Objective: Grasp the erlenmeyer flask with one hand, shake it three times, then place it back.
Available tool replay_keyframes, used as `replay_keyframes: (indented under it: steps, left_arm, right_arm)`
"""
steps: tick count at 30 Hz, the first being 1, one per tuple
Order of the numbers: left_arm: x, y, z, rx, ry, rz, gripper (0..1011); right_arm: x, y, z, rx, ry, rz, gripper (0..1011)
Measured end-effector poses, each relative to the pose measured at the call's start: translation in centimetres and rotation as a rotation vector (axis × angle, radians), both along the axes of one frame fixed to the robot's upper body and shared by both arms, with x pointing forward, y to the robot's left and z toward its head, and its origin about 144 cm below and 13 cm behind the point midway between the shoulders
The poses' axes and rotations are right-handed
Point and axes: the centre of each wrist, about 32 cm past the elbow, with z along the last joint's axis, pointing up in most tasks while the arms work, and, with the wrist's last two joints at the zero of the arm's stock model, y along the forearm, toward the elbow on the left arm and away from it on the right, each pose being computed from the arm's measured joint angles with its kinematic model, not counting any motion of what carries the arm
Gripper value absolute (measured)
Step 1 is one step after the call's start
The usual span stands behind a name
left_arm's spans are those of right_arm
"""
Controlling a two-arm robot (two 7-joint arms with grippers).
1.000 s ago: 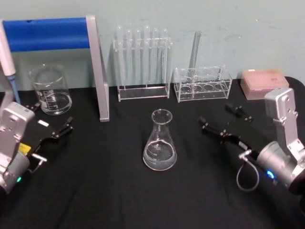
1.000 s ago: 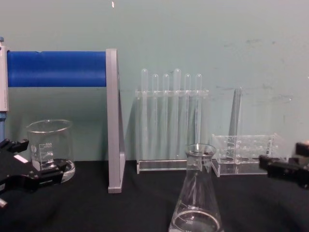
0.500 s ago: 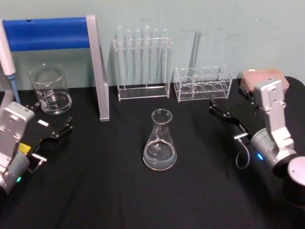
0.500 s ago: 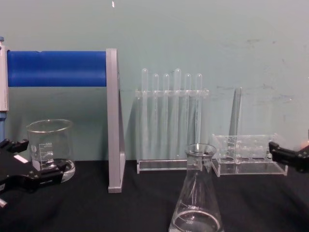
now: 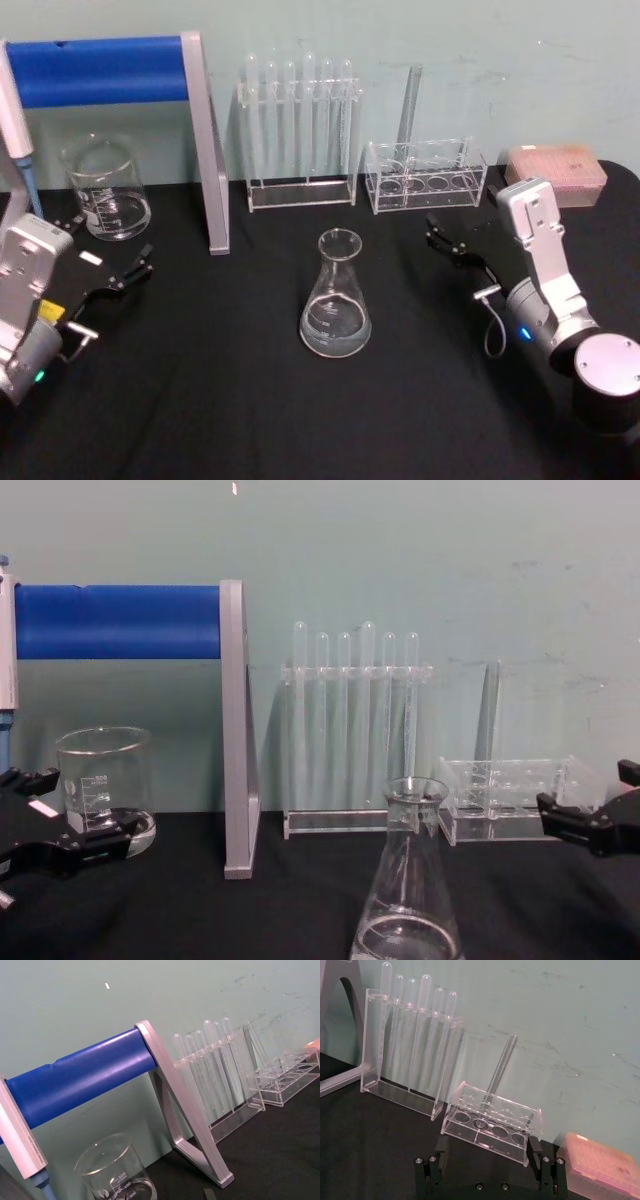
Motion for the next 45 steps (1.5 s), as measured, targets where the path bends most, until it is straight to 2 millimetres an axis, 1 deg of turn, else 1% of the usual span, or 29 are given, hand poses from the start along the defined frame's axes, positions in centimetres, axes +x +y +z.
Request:
replay_keyframes:
  steps: [45]
  left_arm:
    - [0.00, 0.00, 0.00, 0.000, 0.000, 0.000, 1001]
  right_arm:
    - [-0.02, 0.02, -0.03, -0.004, 0.001, 0.004, 1002]
